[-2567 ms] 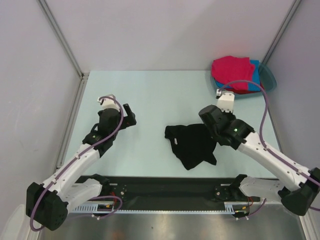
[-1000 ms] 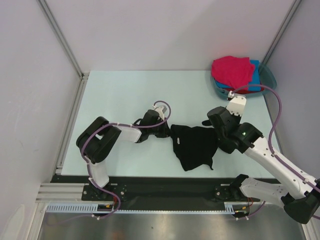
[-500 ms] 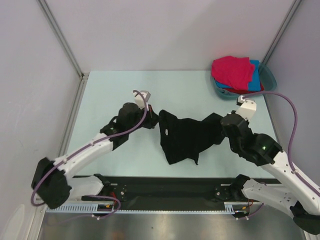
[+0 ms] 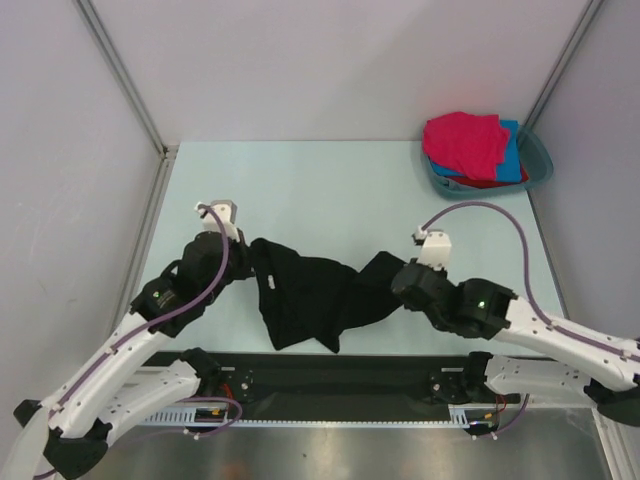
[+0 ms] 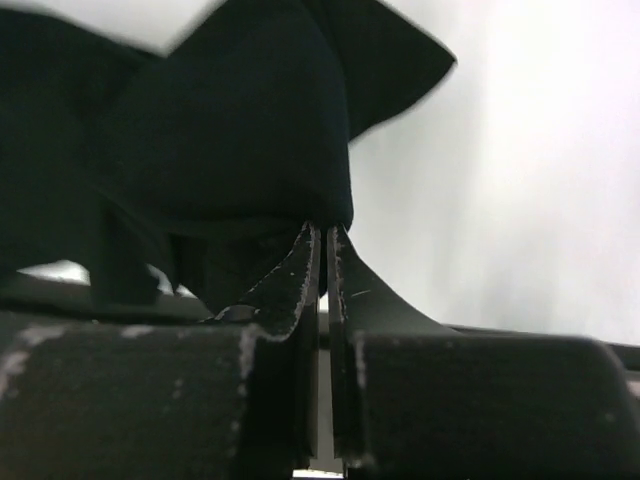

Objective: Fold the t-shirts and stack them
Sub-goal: Flatten the tshirt out

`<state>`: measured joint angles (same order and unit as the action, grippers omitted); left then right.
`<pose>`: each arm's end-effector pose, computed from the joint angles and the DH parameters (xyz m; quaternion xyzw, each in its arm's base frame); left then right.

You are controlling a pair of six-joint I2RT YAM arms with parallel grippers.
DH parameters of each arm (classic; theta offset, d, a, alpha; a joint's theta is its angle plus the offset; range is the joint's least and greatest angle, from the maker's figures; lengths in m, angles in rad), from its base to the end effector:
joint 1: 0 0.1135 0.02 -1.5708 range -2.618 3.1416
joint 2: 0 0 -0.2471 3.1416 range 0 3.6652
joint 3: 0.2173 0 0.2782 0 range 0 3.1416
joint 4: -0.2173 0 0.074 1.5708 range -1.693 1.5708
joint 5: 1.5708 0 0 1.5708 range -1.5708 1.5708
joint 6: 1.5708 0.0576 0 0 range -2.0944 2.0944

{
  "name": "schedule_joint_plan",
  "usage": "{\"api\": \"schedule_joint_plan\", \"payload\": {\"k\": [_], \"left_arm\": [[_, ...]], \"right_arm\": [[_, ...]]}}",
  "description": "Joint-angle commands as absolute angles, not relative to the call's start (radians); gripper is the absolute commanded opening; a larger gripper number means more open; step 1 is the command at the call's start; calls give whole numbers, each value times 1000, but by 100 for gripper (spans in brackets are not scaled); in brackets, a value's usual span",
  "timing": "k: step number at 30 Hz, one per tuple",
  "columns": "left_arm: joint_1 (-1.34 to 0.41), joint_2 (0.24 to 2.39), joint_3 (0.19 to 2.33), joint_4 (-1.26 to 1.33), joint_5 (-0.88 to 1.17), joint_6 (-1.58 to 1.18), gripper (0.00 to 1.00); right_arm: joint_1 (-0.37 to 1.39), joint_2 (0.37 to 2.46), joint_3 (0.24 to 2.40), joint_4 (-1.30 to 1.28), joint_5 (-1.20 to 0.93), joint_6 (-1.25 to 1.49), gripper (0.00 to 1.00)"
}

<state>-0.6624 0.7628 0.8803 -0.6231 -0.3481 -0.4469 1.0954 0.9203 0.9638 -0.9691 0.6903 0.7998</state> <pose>0.1826 -0.1175 0.3136 0.0038 0.8530 -0.1366 0.5037 0.1289 0.1702 0.2873 -0.0253 0.8985 0.0550 0.4347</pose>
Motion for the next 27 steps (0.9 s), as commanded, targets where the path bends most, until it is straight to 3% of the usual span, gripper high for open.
{"api": "schedule_joint_plan", "payload": {"k": [1,3,4,6,7,8,12,15,19,24,27], "left_arm": [[-663,721,937,-791,-573,-476,0],[-661,727,931,-824,-606,-486,0],[-661,736,930,-833,-636,-491,0],[-661,768,927,-850,-646,-502,0],[-661,778,925,-851,-647,-499,0],[-661,794,922,-856,-667,-508,0],[-661,811,908,-819,-658,-489,0],[-660,834,904,-799,-655,-480,0],[-660,836,920,-827,-718,-497,0],[-658,766,960,-805,-658,-480,0],[-658,744,980,-807,-612,-466,0]], "right_arm": [[1205,994,946,-1018,744,958,4],[1226,1055,946,-1078,790,1031,17],[1227,1074,948,-1106,810,1064,39],[1229,1106,959,-1203,850,1150,57],[1229,1127,972,-1250,897,1191,79],[1227,1134,982,-1293,920,1271,83],[1227,1102,1026,-1411,1021,1324,90],[1203,993,990,-1050,901,941,86],[1120,943,865,-657,639,731,84],[1060,1214,922,-526,447,641,83],[1066,1360,972,-514,446,600,81]]}}
